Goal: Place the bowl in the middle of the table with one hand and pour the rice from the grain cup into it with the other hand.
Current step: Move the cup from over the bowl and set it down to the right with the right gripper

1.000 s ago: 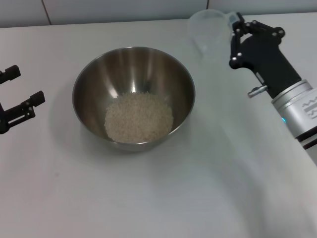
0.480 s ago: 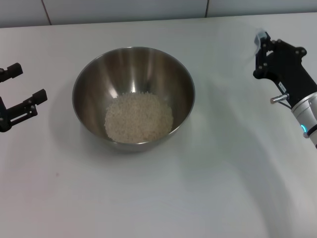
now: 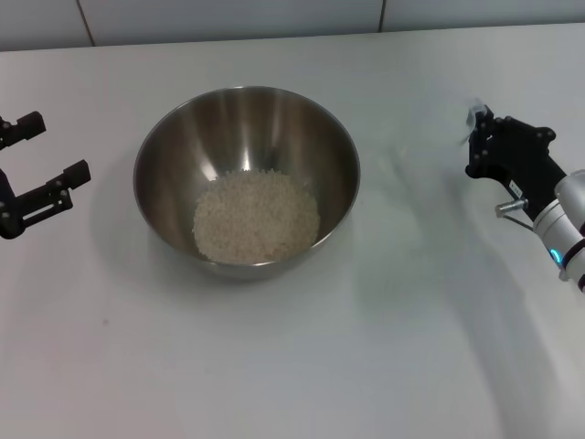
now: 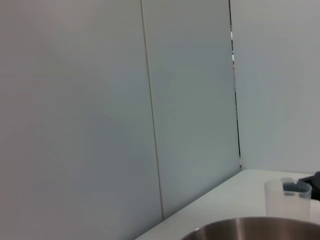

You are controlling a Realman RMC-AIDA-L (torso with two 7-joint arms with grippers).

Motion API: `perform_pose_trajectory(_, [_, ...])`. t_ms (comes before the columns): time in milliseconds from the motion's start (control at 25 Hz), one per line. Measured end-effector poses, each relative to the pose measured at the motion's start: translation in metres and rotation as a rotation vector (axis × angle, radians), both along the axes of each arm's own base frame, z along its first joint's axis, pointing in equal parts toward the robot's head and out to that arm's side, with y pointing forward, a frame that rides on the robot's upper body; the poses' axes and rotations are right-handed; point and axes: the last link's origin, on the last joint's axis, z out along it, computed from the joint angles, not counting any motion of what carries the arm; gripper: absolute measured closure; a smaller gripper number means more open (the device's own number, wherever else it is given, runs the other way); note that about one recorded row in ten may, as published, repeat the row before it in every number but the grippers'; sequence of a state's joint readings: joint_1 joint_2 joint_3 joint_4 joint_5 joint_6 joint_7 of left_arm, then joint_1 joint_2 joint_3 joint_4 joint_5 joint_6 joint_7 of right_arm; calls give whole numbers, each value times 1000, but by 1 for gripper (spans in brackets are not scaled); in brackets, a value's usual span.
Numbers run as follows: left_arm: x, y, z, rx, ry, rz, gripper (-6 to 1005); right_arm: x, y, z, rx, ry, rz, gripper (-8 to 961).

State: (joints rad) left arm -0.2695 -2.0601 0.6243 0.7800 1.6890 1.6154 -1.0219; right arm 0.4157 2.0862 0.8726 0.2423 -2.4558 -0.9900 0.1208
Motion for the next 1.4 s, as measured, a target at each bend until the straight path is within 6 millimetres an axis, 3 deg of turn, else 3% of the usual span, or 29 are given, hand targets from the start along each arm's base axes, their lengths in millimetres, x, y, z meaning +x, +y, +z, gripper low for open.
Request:
perform_pose_trajectory(1320, [2, 1, 0, 1, 11, -20, 216, 8, 0, -5, -45, -30, -43, 928])
perform_pose_trajectory(1400, [3, 1, 0, 0, 11, -21, 216, 9, 0, -4, -42, -28, -48, 847])
